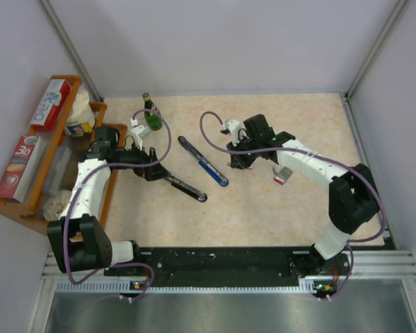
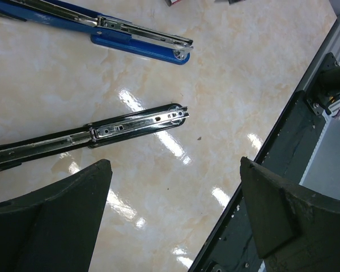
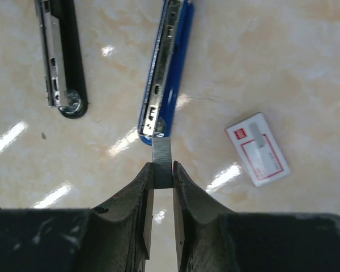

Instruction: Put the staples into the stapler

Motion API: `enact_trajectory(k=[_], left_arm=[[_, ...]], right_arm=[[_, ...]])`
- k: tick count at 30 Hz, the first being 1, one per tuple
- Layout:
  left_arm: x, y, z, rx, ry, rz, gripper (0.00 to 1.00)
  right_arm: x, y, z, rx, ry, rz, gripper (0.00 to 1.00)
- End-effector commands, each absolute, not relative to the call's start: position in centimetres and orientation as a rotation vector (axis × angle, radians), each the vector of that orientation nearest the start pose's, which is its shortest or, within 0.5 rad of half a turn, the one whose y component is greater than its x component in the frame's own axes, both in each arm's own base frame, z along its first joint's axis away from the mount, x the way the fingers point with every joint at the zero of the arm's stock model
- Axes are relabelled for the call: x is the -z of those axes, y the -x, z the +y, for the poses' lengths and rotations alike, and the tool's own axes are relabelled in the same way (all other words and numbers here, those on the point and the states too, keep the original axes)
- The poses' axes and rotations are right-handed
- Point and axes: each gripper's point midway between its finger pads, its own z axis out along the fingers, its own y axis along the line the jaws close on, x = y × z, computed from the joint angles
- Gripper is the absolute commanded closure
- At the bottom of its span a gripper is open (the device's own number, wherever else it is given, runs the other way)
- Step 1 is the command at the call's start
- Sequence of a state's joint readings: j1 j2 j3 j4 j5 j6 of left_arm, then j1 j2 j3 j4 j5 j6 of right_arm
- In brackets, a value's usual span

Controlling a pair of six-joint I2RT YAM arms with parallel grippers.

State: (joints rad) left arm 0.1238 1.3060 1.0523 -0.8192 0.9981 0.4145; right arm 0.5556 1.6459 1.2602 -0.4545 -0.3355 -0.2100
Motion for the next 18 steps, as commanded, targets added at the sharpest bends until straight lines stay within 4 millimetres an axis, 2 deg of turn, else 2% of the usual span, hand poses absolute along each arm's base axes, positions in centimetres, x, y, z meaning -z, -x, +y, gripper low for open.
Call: enact_trajectory(k=[1,11,18], left_arm=[[-19.0,-27.7,-10.1,1.001,-0.633,2.124,0.01],[-19.1,-27.8,-9.5,0.993,-0.608,2.12,0.01],[-19.1,-27.9,-9.3,0.986,-0.599,2.121,0.01]], right_arm=[[-13.5,-32.1,29.4,-0.659,1.032,2.224,0.83],[-11.8,-32.2,32.0,-0.706,1.02,2.314,0.83],[-9.6,-32.6,32.7,-0.664,1.012,2.385,0.83]])
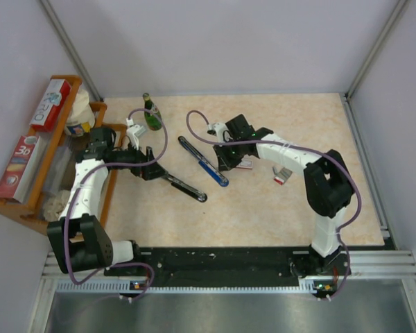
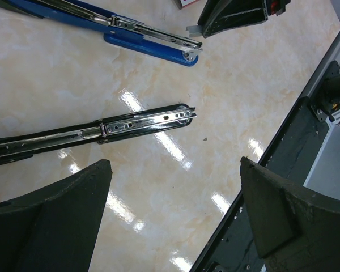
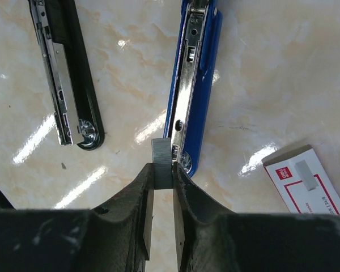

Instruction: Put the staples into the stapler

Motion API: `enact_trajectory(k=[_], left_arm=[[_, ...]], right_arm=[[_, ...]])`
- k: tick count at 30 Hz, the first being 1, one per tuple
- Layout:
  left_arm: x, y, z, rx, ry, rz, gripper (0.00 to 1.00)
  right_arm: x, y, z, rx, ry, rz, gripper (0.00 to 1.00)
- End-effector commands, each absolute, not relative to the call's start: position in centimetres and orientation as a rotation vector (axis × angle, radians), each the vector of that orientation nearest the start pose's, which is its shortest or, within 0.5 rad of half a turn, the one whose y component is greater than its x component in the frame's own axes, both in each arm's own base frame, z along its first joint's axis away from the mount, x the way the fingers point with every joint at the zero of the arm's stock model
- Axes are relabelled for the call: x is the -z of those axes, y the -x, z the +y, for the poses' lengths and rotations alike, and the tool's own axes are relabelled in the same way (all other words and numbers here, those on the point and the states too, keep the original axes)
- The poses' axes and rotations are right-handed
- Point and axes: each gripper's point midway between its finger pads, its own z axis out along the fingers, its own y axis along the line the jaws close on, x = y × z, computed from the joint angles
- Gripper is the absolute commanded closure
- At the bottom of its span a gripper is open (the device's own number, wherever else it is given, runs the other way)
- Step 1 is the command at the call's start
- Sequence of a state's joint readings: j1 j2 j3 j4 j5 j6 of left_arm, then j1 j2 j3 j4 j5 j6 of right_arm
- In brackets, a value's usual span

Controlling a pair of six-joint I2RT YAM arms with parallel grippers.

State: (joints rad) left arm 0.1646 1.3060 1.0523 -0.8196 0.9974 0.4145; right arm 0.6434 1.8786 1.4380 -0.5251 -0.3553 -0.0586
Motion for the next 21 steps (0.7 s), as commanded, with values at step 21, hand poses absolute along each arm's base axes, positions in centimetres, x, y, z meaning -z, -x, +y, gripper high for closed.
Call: enact_trajectory(k=[21], left_arm=[[-19.22,-27.95,-9.07,0.996,-0.58,2.113,0.01]], right_arm=[[-8.64,-32.43,32.74,-0.533,1.022,2.404,0.84]])
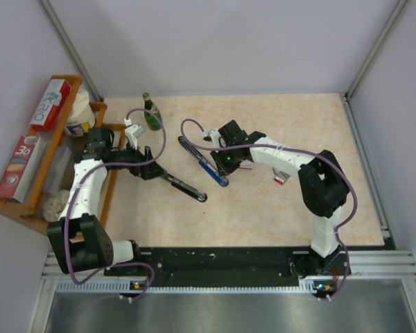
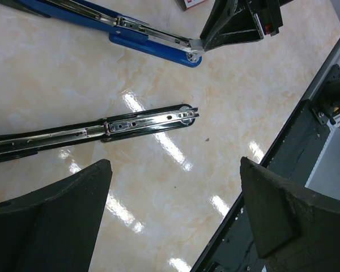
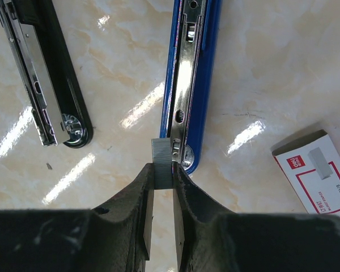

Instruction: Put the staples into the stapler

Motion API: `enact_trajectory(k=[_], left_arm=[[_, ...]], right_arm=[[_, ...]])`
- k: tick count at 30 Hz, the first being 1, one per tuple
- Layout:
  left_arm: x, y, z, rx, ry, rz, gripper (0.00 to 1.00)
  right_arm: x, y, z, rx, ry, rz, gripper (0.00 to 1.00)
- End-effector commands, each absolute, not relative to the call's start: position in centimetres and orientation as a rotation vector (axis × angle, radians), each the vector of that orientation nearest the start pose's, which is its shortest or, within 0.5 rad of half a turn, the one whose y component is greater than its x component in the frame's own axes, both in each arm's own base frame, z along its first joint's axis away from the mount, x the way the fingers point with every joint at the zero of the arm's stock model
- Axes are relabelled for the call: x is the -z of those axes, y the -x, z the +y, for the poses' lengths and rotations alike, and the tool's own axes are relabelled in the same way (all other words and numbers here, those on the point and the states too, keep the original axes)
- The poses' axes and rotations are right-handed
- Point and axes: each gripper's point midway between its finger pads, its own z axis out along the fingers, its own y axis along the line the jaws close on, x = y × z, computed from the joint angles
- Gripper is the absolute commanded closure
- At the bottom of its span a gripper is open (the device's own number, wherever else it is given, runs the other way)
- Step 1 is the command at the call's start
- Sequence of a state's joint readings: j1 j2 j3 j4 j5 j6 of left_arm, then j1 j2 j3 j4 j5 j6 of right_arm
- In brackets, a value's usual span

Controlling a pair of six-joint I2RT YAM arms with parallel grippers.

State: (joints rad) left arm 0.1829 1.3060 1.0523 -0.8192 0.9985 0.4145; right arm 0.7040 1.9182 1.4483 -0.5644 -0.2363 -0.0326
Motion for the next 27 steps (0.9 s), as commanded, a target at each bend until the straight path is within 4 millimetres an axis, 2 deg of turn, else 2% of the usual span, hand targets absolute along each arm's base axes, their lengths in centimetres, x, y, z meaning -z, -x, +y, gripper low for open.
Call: enact_trajectory(k=[1,10,27], left_arm=[[-19.2,-27.9,-9.1,0.996,-0.58,2.113,0.01],[-19.2,-28.0,-9.0,0.996,-0.578,2.113,0.01],[-19.2,-28.0,-9.0,0.996,-0.578,2.113,0.01]], right_arm=[[-8.6,-32.4,32.7,-0.531,1.019,2.405,0.84],[-8.7,-32.6,32.5,-0.513,1.02,2.397,0.84],[-7.8,-32.6,32.1,-0.493,1.028,2.418,0.84]])
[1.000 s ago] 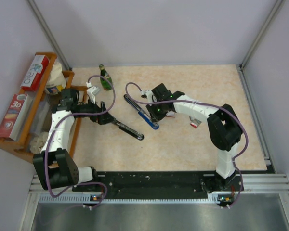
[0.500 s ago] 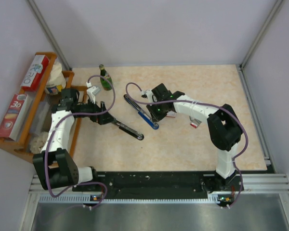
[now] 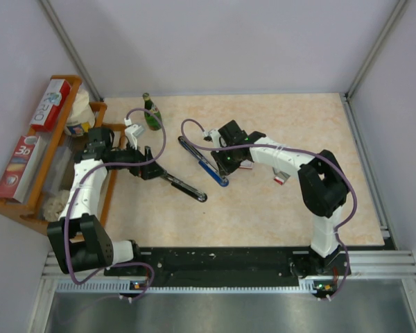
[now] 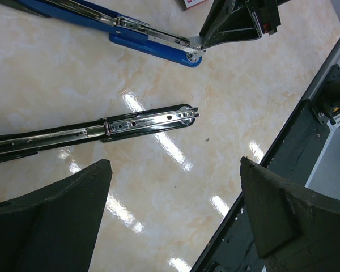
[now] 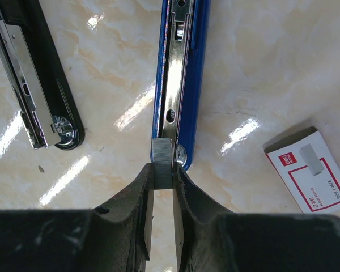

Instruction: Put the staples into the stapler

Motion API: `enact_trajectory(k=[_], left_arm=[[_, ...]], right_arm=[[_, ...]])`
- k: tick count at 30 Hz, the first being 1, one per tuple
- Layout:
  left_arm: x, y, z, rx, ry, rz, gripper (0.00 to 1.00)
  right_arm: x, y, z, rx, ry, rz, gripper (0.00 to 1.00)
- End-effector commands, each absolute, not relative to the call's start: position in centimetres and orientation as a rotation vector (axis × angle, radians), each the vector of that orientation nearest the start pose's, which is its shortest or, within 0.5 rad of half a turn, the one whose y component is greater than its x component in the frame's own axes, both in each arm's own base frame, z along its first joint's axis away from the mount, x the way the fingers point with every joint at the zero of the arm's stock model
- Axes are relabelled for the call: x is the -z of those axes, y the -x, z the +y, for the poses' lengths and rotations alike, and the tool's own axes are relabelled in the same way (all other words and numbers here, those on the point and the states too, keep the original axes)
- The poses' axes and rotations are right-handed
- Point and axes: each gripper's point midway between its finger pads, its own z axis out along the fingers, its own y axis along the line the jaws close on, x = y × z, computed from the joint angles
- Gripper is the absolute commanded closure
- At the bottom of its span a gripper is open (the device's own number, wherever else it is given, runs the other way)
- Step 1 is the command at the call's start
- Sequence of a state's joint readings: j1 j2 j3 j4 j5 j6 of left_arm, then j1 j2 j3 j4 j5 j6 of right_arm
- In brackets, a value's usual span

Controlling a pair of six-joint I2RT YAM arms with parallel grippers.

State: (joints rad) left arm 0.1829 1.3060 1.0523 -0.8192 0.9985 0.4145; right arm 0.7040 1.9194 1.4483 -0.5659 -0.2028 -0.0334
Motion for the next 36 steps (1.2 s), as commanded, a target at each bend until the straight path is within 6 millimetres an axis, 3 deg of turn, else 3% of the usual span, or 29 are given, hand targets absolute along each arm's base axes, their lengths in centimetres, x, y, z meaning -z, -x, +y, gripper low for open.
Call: enact_trajectory(k=[1,36], left_arm=[[-19.2,-28.0,-9.0,0.996,-0.578,2.113,0.01],[-18.8,-28.0,-9.0,1.017,-0.568,2.118,0.01]], right_arm=[[-7.6,-32.6,32.2,-0.492,1.031,2.42,0.84],[-6.6,-33.2,31.1,-0.425,1.002,2.451,0.85]])
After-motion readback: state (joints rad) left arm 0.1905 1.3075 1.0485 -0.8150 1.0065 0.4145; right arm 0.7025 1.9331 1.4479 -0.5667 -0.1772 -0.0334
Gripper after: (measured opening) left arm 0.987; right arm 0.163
